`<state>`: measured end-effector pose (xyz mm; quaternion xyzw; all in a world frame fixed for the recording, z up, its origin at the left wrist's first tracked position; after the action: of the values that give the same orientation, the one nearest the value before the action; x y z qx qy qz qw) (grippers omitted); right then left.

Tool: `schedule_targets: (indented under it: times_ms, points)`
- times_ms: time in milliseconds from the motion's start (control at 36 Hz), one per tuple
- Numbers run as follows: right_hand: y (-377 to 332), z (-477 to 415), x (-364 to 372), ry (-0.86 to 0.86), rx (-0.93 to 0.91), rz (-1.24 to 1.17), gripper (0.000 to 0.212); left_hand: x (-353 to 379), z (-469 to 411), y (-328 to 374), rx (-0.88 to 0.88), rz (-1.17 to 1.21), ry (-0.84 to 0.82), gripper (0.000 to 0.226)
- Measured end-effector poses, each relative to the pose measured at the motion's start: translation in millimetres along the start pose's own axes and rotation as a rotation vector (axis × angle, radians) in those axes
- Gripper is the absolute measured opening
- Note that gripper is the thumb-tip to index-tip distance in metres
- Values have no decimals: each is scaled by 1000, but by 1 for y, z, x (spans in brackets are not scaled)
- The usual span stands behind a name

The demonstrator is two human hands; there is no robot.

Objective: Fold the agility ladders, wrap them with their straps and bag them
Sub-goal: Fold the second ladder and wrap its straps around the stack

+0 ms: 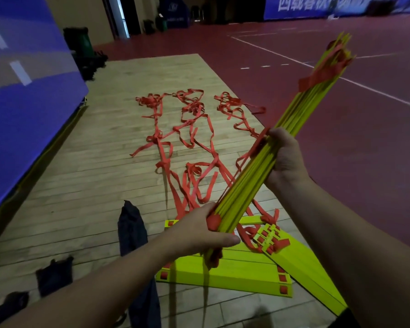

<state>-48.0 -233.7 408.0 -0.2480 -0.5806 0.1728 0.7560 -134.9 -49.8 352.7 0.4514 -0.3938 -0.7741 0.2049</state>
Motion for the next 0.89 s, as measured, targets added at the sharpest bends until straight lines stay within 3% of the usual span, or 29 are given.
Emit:
schedule_targets:
  times_ms: [139, 278, 333, 389, 417, 472, 528, 583, 667, 750, 889]
  points:
    - [-2, -7, -12, 12, 100, 26, 12, -27, -2, 5, -36, -49, 190, 56]
    - [13, -4, -37, 35, 425, 238, 40, -62, 0, 2, -46, -290, 304, 53]
    - [15, 4, -41, 7, 600, 563, 51, -68, 2, -2, -42, -395, 307, 52]
    - [8, 17, -38, -73, 688, 1061, 54, -73, 3, -7, -33, -494, 291, 44]
    - [3, 21, -33, -140, 638, 1284, 52, -77, 4, -9, -27, -552, 281, 42]
    - [-5, 23, -21, -301, 367, 1506, 45, -81, 5, -13, 1, -696, 264, 40]
    - [-6, 25, -10, -460, 76, 1589, 47, -82, 6, -14, 45, -815, 247, 39]
    - [4, 30, -4, -623, 11, 1666, 64, -81, 7, -13, 93, -932, 209, 39]
    - [36, 35, -13, -825, 248, 1769, 68, -75, 9, -9, 196, -1070, 149, 41]
    - [60, 37, -23, -937, 397, 1839, 34, -71, 13, -8, 330, -1117, 120, 44]
    - [78, 43, -35, -954, 731, 1531, 20, -65, 22, -2, 576, -1154, 89, 38]
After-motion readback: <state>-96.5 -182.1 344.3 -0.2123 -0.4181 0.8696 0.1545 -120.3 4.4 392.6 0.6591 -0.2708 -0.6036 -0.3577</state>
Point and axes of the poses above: each hand's wrist, its own z-axis away from the middle knuckle, its own x-axis out of the palm, y = z × x, the point moved 3 cm from there along -z, towards the middle knuckle, and after that the axes turned 9 degrees about -z, right-handed, at the moved point
